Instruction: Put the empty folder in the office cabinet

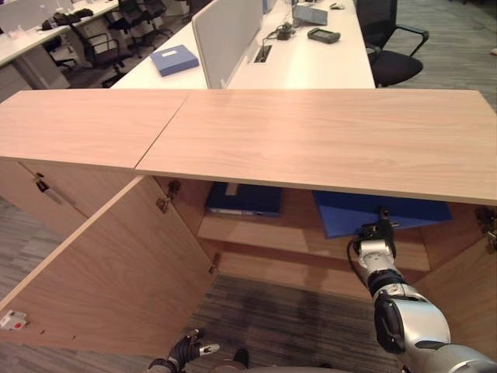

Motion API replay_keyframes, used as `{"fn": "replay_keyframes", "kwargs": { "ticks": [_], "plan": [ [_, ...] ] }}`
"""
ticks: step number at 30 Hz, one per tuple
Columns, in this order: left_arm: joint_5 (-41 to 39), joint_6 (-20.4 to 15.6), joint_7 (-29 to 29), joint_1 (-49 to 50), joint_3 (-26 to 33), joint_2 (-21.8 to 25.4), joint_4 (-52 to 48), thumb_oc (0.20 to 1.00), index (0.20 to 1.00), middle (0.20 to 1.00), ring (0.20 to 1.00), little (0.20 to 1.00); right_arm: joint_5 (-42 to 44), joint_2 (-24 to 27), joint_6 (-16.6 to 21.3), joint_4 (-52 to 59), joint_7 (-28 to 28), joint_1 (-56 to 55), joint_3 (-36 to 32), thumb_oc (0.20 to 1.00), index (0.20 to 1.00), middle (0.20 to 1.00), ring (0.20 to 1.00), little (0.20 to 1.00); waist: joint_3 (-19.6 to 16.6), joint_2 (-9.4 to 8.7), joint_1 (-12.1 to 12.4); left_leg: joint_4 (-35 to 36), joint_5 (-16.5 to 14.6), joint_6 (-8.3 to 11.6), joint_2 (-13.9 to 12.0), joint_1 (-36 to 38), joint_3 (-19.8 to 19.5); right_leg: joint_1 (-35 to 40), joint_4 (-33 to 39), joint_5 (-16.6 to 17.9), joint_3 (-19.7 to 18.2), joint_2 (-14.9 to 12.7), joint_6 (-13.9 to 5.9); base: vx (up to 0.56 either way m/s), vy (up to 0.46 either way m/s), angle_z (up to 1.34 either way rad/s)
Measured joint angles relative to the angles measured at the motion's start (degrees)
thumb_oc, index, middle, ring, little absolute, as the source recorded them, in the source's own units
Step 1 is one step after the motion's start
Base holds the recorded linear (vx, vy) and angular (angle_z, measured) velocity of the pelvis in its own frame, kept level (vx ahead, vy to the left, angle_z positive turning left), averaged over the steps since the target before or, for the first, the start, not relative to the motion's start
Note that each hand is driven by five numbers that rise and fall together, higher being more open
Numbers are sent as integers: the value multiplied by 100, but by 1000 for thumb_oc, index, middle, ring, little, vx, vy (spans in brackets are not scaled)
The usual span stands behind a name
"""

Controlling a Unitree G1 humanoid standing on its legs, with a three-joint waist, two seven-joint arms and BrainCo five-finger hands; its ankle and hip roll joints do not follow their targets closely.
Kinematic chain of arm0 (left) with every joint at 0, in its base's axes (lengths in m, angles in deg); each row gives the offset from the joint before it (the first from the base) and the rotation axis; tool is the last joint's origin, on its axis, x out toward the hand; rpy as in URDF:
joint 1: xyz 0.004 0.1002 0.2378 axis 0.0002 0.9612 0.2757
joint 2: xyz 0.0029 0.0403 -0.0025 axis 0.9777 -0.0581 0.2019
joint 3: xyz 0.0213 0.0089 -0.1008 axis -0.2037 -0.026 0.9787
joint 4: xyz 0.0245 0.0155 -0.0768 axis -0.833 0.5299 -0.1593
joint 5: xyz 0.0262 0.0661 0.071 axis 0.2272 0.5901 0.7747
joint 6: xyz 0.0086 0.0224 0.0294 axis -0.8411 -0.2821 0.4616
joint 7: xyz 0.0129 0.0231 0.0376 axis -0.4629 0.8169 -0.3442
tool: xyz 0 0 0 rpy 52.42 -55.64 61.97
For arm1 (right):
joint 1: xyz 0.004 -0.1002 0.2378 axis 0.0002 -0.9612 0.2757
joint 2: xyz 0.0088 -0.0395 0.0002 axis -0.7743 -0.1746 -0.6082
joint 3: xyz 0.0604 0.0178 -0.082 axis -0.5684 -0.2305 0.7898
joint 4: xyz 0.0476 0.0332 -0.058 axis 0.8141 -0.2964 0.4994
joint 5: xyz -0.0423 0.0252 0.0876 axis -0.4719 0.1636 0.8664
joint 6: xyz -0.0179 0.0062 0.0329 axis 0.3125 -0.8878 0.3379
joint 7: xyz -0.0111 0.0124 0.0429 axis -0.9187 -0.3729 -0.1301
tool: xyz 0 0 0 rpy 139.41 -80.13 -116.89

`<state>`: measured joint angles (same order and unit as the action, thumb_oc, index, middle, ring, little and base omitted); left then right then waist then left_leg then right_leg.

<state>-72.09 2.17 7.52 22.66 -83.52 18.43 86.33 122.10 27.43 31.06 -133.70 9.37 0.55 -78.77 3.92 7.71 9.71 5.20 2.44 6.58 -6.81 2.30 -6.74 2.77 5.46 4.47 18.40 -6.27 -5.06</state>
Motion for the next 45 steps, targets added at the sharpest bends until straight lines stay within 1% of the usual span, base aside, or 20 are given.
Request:
{"fn": "replay_keyframes", "kwargs": {
  "ticks": [4, 8, 11, 12, 13, 14, 17, 19, 21, 25, 26, 28, 30, 33, 37, 38, 41, 43, 44, 45],
  "plan": [
    [87, -8, -131, -67, -51, 30, -73, 1000, 1000, 1000, 1000, 1000, 225, 307, 246, -2, -209, 252, -126, 200, 200, 200, 200, 200, 16, 235, 65, -2, 16, 9, 11, -43, -27, -18, 2, 7, 57, -9, -8, -2, 23, 8],
    [86, -19, -207, -171, -80, 13, -69, 1000, 1000, 1000, 1000, 1000, 227, 568, 285, -14, -376, 455, -110, 200, 200, 200, 200, 200, 78, 427, 98, -3, 55, 12, 41, -175, -133, -103, 1, 8, 127, -24, -10, -30, 26, 10],
    [69, -109, -285, -197, -170, 9, -28, 1000, 1000, 1000, 1000, 1000, 218, 694, 290, -58, -421, 943, -61, 200, 200, 200, 200, 200, 162, 663, 73, -5, 133, 10, 66, -453, -157, -377, -9, 37, 139, -42, -24, -115, 26, 3],
    [48, -127, -317, -223, -215, 9, 0, 1000, 1000, 1000, 1000, 1000, 219, 759, 289, -136, -424, 1084, -62, 200, 200, 200, 200, 200, 175, 704, 98, -6, 157, 9, 67, -543, -158, -458, -12, 45, 139, -55, -29, -50, 11, 6],
    [39, -126, -324, -269, -258, 3, 34, 1000, 1000, 1000, 1000, 1000, 219, 863, 288, -253, -427, 1244, -66, 200, 200, 200, 200, 200, 215, 754, 123, -6, 177, 5, 70, -595, -168, -502, -15, 64, 152, -63, -24, -23, 1, 8],
    [37, -136, -354, -333, -300, -4, 55, 1000, 1000, 1000, 1000, 1000, 221, 1120, 286, -291, -486, 1392, -73, 200, 200, 200, 200, 200, 274, 839, 209, -6, 211, 11, 81, -662, -198, -556, -36, 75, 185, -74, -27, -18, 4, 14],
    [36, -175, -411, -373, -303, -6, 66, 1000, 1000, 1000, 1000, 1000, 220, 1455, 318, -291, -490, 1680, -65, 200, 200, 200, 200, 200, 372, 950, 269, -7, 256, 17, 103, -810, -279, -655, -38, 102, 279, -88, -11, -16, 8, 16],
    [33, -209, -439, -334, -311, -3, 78, 1000, 1000, 1000, 1000, 1000, 223, 1584, 339, -304, -511, 1724, -78, 200, 200, 200, 200, 200, 392, 969, 332, -6, 256, 17, 121, -839, -287, -679, -37, 95, 287, -104, -15, -51, 12, 6],
    [-15, -293, -471, -404, -393, 2, 23, 1000, 1000, 1000, 1000, 1000, 211, 1922, 339, -513, -544, 2133, 166, 200, 200, 200, 200, 200, 506, 1035, 322, -7, 302, -2, 165, -1099, -316, -929, -39, 106, 295, -147, -83, -10, -9, 4],
    [-22, -322, -472, -504, -501, 35, -44, 1000, 1000, 1000, 1000, 1000, 212, 2116, 329, -606, -554, 2266, 212, 200, 200, 200, 200, 200, 614, 1005, 333, -8, 318, -7, 180, -1293, -272, -1144, -41, 155, 258, -168, -46, -52, 2, -9],
    [-23, -351, -462, -574, -556, 62, -201, 1000, 1000, 1000, 1000, 1000, 190, 2148, 308, -734, -547, 2603, 456, 200, 200, 200, 200, 200, 788, 978, 337, -8, 320, -9, 182, -1417, -144, -1344, -43, 232, 121, -168, -18, -64, 8, -26],
    [-32, -395, -461, -654, -549, 64, -248, 1000, 1000, 1000, 1000, 1000, 153, 2188, 265, -747, -547, 2734, 605, 200, 200, 200, 200, 200, 921, 963, 320, -9, 320, -9, 182, -1484, -122, -1436, -53, 232, 93, -178, -22, -36, -12, -21],
    [-89, -470, -459, -717, -552, 97, -370, 1000, 1000, 1000, 1000, 1000, 18, 2213, 196, -909, -547, 3194, 825, 200, 200, 200, 200, 200, 1094, 872, 342, -122, 320, -10, 193, -1783, 33, -1910, -349, 166, -89, -213, -14, -75, -5, -29],
    [-252, -489, -464, -928, -572, 137, -412, 1000, 1000, 1000, 1000, 1000, -55, 2304, 145, -911, -552, 3426, 943, 200, 200, 200, 200, 200, 1298, 822, 351, -242, 320, -10, 215, -2008, 95, -2213, -609, 91, -203, -249, 17, -50, -12, -9],
    [-285, -521, -481, -1093, -595, 270, -416, 1000, 1000, 1000, 1000, 1000, -63, 2340, 128, -925, -555, 3543, 992, 200, 200, 200, 200, 200, 1423, 734, 340, -454, 317, -12, 299, -2233, 112, -2626, -1218, -212, -263, -392, 5, -12, 2, 3],
    [-415, -532, -491, -1163, -595, 345, -418, 1000, 1000, 1000, 1000, 1000, -90, 2437, 129, -938, -554, 3617, 1047, 200, 200, 200, 200, 200, 1470, 685, 335, -678, 276, -66, 392, -2480, 124, -2978, -1696, -414, -336, -524, 16, 7, 9, 10],
    [-481, -530, -497, -1240, -601, 460, -467, 1000, 1000, 1000, 1000, 1000, -229, 2550, 119, -950, -557, 3656, 1049, 200, 200, 200, 200, 200, 1506, 645, 325, -920, 210, -156, 506, -2743, 125, -3370, -2240, -641, -385, -697, 24, 62, -17, 13],
    [-605, -543, -521, -1256, -610, 607, -609, 1000, 1000, 1000, 1000, 1000, -244, 2593, 106, -1002, -558, 3704, 1251, 200, 200, 200, 200, 200, 1551, 601, 312, -1276, -85, -138, 583, -2993, 101, -3764, -2917, -969, -508, -828, 11, 48, -23, 16],
    [-672, -581, -537, -1277, -601, 688, -680, 1000, 1000, 1000, 1000, 1000, -245, 2639, 117, -1000, -556, 3773, 1276, 200, 200, 200, 200, 200, 1603, 531, 299, -1582, -187, -142, 655, -3226, 78, -3998, -3222, -1089, -567, -919, 36, 0, -28, 19],
    [-701, -612, -565, -1308, -584, 728, -698, 1000, 1000, 1000, 1000, 1000, -249, 2691, 122, -993, -551, 3861, 1277, 200, 200, 200, 200, 200, 1669, 513, 309, -1848, -287, -134, 684, -3429, 81, -4181, -3438, -1146, -602, -959, 61, -7, -25, 13]
  ]
}}
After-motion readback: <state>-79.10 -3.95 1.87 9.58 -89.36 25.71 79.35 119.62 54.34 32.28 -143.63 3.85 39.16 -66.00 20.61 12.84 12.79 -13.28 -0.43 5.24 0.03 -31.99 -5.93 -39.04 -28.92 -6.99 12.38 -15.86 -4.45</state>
